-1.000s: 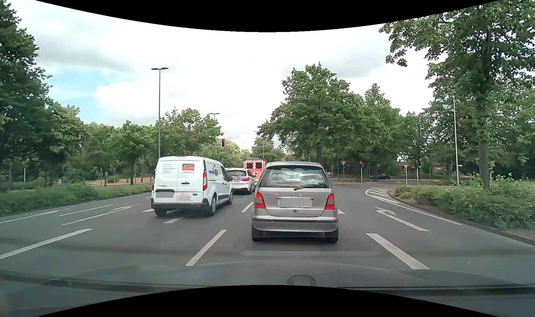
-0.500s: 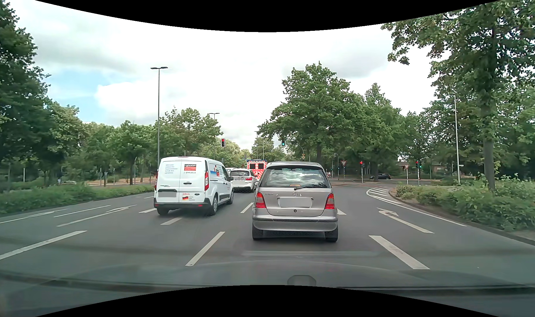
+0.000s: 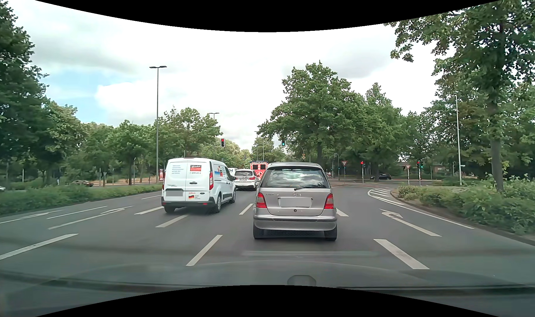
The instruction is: Follow the waypoints while adhering to traffic rules and regulations
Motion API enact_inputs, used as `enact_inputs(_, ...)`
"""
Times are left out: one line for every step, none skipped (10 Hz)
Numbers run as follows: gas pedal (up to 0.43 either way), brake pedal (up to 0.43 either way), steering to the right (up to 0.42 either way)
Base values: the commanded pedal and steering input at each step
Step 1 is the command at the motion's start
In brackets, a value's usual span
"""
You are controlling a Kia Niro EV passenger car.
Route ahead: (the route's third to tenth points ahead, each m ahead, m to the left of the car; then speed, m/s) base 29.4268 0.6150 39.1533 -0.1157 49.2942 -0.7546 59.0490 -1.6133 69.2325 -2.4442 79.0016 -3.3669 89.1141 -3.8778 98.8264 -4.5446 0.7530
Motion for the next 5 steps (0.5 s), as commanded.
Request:
enact_inputs(0.0,0.018,-0.007)
enact_inputs(0.039,0.018,-0.007)
enact_inputs(0.079,0.018,-0.007)
enact_inputs(0.118,0.018,-0.007)
enact_inputs(0.13,0.018,-0.007)
